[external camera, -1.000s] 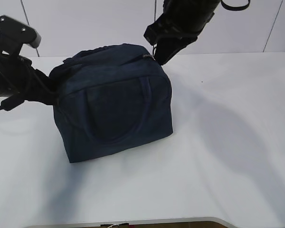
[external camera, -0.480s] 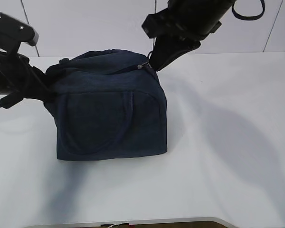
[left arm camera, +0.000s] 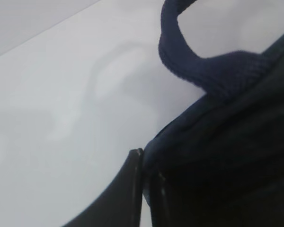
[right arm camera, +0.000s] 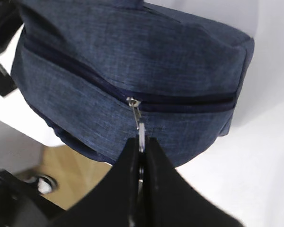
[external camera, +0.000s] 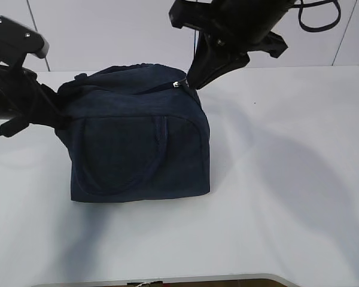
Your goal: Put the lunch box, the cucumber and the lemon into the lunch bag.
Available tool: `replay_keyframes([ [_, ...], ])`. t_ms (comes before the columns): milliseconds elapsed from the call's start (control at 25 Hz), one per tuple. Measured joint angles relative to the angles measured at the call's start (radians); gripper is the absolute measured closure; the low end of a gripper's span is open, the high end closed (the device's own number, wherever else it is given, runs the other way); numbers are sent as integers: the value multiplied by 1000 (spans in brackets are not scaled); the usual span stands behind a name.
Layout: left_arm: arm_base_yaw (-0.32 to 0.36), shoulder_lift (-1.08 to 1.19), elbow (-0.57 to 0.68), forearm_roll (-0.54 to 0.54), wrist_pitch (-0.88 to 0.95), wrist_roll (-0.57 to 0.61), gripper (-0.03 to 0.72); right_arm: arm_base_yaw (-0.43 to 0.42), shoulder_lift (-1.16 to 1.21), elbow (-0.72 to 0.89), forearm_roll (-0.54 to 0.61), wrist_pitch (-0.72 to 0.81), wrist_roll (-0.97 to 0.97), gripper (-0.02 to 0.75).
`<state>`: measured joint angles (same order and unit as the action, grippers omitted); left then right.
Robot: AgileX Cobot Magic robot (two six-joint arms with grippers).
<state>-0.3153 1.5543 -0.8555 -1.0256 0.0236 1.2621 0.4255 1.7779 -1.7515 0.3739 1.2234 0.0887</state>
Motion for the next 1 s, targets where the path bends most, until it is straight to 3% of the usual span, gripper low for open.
replay_keyframes([
  [400, 3, 0, 0, 89, -4, 0, 690, 0, 0, 0, 91, -76, 389, 733],
  [560, 7, 0, 0, 129, -11, 0, 687, 0, 0, 4, 161, -124, 416, 733],
  [1000, 9, 0, 0, 216, -17, 0, 610, -2, 2, 4, 133, -87, 414, 733],
])
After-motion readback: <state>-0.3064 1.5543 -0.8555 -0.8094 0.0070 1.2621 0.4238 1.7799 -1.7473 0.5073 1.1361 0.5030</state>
